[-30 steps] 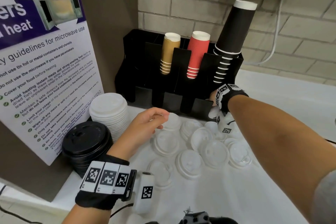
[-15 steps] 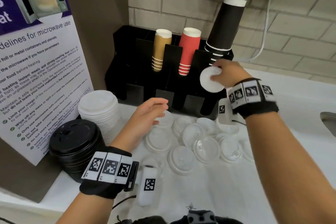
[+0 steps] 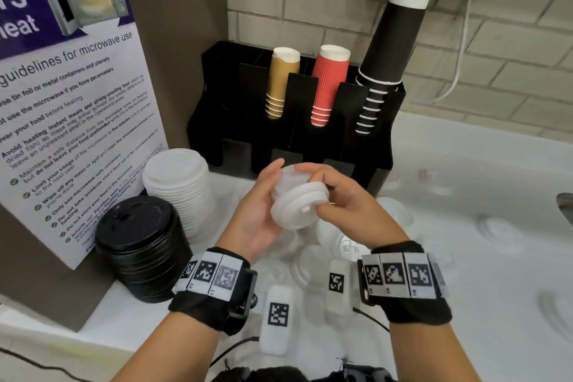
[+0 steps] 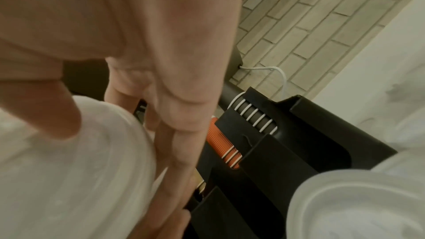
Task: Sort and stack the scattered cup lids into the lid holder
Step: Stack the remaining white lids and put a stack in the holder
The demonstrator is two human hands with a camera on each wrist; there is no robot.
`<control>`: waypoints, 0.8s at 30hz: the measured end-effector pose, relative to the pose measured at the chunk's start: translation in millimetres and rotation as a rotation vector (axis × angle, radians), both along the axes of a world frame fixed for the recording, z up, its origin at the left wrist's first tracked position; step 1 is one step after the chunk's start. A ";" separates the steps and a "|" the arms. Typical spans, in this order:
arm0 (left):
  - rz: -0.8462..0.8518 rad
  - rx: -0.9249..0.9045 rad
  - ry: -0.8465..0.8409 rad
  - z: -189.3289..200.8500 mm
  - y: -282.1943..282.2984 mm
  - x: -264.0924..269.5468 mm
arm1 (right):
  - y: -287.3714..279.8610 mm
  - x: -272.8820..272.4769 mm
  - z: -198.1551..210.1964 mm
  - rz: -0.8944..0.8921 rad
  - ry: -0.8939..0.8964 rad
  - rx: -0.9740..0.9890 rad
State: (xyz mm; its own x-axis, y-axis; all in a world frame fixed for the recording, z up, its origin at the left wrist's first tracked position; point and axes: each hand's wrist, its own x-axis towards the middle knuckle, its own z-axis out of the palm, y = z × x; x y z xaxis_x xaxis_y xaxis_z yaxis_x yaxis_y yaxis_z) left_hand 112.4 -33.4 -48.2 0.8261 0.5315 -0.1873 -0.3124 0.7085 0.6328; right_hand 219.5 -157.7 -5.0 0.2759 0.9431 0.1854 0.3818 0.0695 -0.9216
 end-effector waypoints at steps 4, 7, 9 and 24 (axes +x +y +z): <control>0.092 0.066 0.034 -5.1 5.4 -5.7 | -1.1 5.0 -8.2 -0.104 0.128 -0.012; 0.079 0.155 0.031 -3.1 6.7 -10.1 | 0.2 8.2 -10.4 -0.171 0.340 -0.012; 0.041 0.206 0.032 -2.4 6.0 -13.0 | 1.2 8.4 -11.6 -0.204 0.423 -0.020; -0.137 0.166 0.013 7.9 -8.0 -21.3 | 2.4 -9.2 -15.1 -0.195 -0.245 -0.186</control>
